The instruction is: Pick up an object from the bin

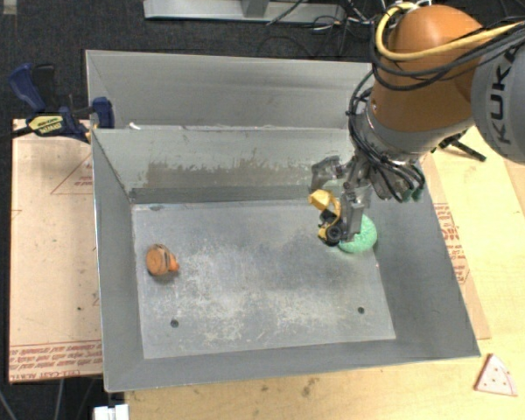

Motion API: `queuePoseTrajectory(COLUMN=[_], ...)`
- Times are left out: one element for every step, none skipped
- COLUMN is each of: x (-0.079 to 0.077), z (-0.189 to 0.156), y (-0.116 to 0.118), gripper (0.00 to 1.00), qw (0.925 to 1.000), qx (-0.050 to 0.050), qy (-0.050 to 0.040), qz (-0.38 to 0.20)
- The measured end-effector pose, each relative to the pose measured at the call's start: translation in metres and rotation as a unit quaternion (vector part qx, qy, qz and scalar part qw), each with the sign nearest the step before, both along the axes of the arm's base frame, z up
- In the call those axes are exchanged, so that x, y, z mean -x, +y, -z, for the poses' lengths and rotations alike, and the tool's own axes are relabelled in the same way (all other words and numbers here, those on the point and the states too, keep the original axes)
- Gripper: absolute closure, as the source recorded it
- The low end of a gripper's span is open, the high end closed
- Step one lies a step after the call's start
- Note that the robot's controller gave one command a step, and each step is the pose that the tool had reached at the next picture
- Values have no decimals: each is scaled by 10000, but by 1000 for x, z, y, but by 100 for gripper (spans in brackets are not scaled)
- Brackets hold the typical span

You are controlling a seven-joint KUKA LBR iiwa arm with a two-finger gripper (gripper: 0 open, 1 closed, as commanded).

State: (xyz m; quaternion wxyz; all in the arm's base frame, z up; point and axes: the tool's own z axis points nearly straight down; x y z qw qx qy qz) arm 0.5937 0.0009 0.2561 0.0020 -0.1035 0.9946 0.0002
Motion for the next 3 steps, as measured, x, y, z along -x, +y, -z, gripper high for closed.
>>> queuePoseTrajectory(x=[0,0,0], z=[0,0,0], y=[0,0,0], gripper=[100,100,100], qw=[10000,10000,10000], qx=[-1,-1,-1], qy=[0,0,0], qz=[0,1,1])
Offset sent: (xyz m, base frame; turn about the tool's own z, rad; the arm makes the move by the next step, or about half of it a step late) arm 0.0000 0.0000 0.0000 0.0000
